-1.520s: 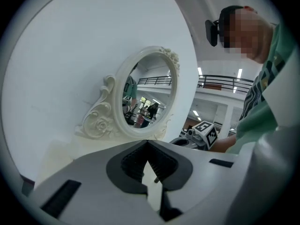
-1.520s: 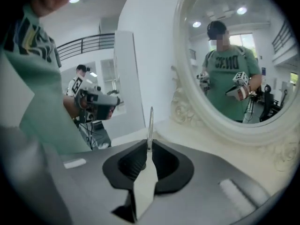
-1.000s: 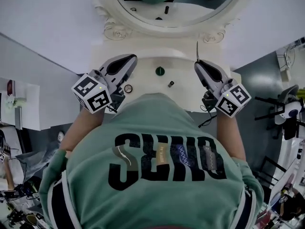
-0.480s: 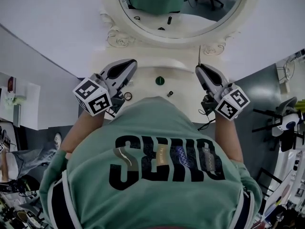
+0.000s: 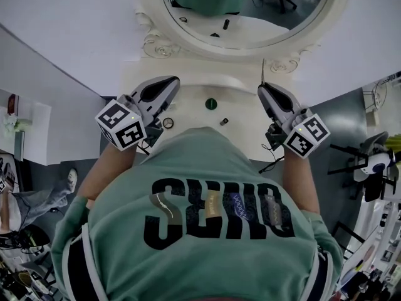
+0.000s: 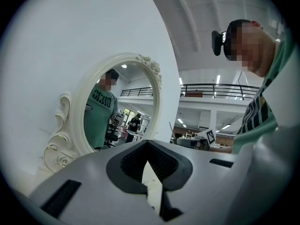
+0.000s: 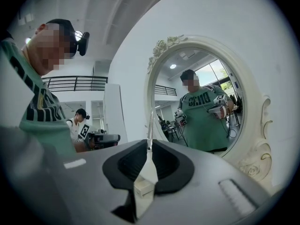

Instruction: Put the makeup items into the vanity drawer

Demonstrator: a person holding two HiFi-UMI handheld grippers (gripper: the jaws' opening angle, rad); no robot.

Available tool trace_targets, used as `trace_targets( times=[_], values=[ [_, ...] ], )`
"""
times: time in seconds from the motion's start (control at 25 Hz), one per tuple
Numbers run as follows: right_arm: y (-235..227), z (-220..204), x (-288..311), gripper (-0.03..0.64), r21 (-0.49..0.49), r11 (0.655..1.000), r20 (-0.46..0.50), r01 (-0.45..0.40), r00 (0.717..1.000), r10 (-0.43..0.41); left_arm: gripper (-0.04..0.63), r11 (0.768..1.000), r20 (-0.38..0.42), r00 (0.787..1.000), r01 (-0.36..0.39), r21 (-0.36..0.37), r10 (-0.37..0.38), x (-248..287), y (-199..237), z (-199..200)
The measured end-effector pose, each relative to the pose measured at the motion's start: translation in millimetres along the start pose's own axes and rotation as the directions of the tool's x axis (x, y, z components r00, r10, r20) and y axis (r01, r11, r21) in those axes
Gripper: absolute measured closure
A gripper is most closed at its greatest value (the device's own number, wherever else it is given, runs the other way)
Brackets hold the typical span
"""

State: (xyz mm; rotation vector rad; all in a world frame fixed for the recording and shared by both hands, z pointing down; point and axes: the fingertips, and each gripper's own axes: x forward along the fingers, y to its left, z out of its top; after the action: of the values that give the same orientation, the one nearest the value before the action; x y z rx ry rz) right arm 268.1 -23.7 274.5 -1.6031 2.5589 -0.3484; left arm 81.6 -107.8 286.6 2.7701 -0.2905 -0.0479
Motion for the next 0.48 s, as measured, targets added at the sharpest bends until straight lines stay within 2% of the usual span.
trace_targets(
  times=[0.12, 0.24, 0.48],
  values=[
    [1.6, 1.3, 15.0, 0.572, -0.035, 0.999, -0.041, -0.021, 0.999, 0.019, 0.597, 0.999, 0.004, 0.999, -0.033, 0.004, 0.033, -6.5, 11.8, -0.7],
    [5.0, -6.8, 42.4, 0.572, -0.078, 0.995, -0.126, -0.062, 0.991, 0.052, 0.597, 0.995, 0.01, 0.995, -0.099, 0.0, 0.099, -21.1, 33.0, -5.8],
    [17.5, -56.1, 131.1, 0.571, -0.144, 0.971, -0.324, -0.193, 0.936, 0.138, 0.597, 0.968, -0.022, 0.968, -0.251, -0.032, 0.25, -64.3, 99.0, -35.1]
  ],
)
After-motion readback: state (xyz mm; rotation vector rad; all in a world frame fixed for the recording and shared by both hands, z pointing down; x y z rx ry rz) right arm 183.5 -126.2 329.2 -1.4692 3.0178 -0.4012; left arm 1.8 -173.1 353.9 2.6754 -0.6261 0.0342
